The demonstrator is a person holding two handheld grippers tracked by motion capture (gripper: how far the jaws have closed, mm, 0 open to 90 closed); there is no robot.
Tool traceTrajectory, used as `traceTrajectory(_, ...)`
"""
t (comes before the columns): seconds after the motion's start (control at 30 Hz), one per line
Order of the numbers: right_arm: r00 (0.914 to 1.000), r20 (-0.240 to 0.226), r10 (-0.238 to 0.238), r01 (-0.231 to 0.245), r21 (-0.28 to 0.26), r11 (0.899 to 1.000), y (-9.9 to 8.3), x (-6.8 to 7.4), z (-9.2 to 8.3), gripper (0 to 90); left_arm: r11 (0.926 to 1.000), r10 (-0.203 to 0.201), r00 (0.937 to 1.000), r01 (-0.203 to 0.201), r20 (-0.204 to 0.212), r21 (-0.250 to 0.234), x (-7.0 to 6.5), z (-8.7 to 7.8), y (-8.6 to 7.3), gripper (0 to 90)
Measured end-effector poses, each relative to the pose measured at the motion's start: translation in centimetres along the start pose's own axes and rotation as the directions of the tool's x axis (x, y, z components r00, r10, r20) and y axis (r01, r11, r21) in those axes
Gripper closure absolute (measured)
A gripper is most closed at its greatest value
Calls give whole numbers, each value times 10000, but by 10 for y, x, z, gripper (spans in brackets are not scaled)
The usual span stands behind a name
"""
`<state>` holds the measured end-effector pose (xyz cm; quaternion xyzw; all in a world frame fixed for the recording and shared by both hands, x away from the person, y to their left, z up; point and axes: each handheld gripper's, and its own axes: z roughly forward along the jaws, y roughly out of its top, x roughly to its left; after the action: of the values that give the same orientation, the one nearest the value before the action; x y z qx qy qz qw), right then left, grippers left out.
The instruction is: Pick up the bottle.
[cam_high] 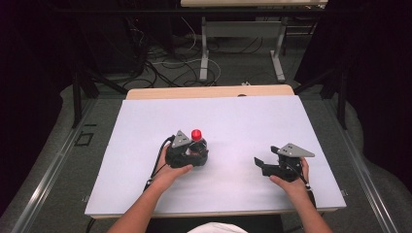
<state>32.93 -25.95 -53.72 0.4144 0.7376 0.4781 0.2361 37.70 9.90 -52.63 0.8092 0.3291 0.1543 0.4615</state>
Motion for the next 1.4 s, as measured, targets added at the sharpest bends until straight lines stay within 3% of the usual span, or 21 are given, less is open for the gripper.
traceTrajectory(0.17,9996,-182,-225,223,-104,9997,3,3,1,189,9998,137,9999,-137,44,140,-1,-2,1,288)
traceTrajectory(0.2,9998,4,-194,194,-107,9998,3,6,1,193,9997,75,9999,-78,103,234,0,-3,1,289)
traceTrajectory(0.27,9980,-339,-527,530,65,9986,6,9,1,214,10000,-63,9999,63,98,53,1,-3,0,289)
traceTrajectory(0.43,9960,-531,-720,722,16,9974,10,17,1,257,9998,-68,9999,65,151,190,0,-5,1,291)
traceTrajectory(0.63,9917,-954,-859,861,-20,9963,22,26,-3,300,9982,221,9987,-247,469,543,-7,-12,4,292)
traceTrajectory(0.83,9878,-1321,-821,799,-216,9966,44,34,-12,335,9985,192,9976,-226,672,492,-18,-22,11,293)
traceTrajectory(0.9,9828,-1568,-974,937,-308,9951,54,38,-14,336,9977,377,9968,-415,712,540,-23,-25,13,292)
traceTrajectory(0.93,9806,-1632,-1085,1048,-313,9940,59,40,-16,337,9979,270,9967,-313,760,572,-26,-26,13,292)
traceTrajectory(1.17,9543,-2428,-1744,1640,-626,9845,91,65,-16,336,9967,552,9938,-606,967,541,-41,-29,13,293)
traceTrajectory(1.3,9458,-2933,-1394,1316,-463,9902,104,81,-13,357,9952,614,9897,-706,1295,677,-49,-30,13,293)
traceTrajectory(1.4,9389,-3134,-1424,1431,-212,9895,112,91,-9,358,9954,647,9896,-731,1286,617,-55,-29,11,293)
